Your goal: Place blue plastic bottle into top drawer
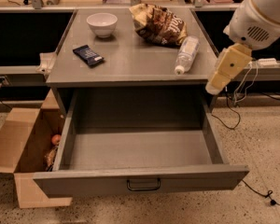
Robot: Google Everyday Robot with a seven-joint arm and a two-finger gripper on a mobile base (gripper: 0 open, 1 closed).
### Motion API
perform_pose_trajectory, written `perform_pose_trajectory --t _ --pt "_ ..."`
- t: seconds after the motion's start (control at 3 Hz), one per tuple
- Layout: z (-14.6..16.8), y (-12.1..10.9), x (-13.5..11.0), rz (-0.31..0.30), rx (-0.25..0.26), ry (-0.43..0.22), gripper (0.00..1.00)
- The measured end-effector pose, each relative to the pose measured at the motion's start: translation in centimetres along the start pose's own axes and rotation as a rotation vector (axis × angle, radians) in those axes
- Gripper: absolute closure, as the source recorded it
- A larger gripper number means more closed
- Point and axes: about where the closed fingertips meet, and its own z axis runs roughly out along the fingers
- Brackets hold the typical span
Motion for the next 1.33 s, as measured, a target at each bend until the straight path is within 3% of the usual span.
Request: perform_pose_trajectory --t 0.33,0.67,1.0,1.33 --pt "3.1 -4.1 -2.9 0.12 0.028 -0.071 0.0" --pt "7.5 -8.0 -4.2 0.29 0.006 -0.14 0.0" --pt "7.5 -8.0 -4.2 0.29 0.006 -0.14 0.0" --pt "9.4 -10.3 -4.2 0.393 0.021 -0.144 0.0"
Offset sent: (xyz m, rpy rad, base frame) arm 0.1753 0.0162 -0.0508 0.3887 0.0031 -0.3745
